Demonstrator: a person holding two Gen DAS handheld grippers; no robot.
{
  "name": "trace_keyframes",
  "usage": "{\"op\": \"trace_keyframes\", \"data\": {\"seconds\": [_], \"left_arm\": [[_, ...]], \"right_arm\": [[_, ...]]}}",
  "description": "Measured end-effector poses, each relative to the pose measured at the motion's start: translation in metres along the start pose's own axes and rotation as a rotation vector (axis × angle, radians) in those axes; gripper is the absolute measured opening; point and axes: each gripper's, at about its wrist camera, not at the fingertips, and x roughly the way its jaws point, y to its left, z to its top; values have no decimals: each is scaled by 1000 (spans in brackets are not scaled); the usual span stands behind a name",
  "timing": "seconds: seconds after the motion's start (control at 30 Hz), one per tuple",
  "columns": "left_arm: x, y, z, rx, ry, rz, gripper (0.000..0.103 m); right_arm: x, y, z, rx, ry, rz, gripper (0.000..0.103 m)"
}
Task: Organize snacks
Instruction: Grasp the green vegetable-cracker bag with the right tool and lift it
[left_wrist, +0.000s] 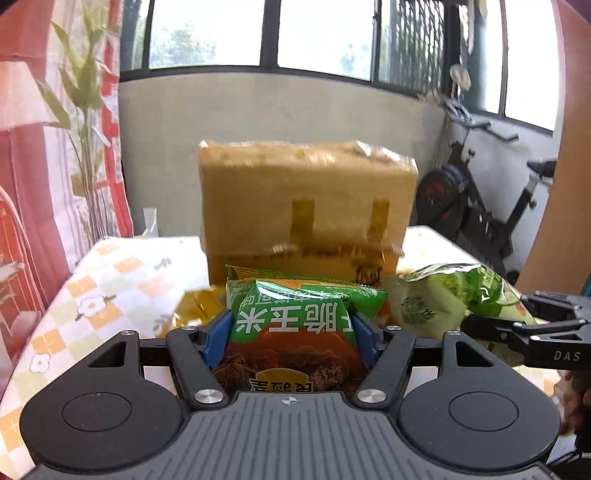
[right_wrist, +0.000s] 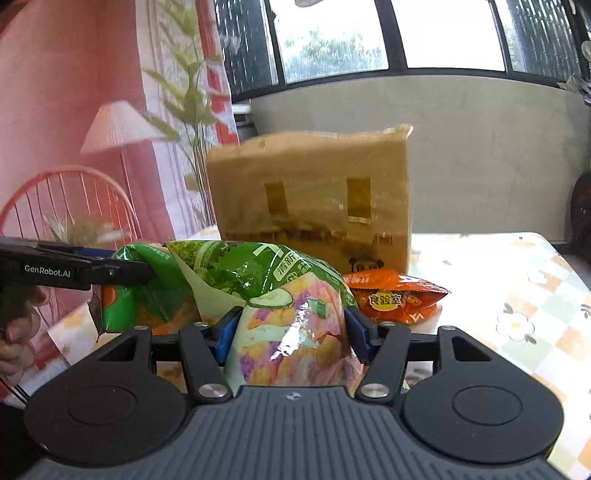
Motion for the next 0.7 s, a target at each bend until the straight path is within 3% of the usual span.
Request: {"op": "trace_keyframes", "data": {"seconds": [0.2,0.27,0.5,0.7], "left_arm": [[-6,14,15,-60,-34,24,70],[-9,15,21,-55,-54,31,70],[-8,12,62,16,-137,56,70],[12,3,125,68,-244,56,70]], "right_arm": [[-4,-12,20,158,-45,63,60],[-3,-15,30,224,-97,94,60],[-9,-26,89,238,-210,131,60],[10,-33,161,188,-309,107,60]]}}
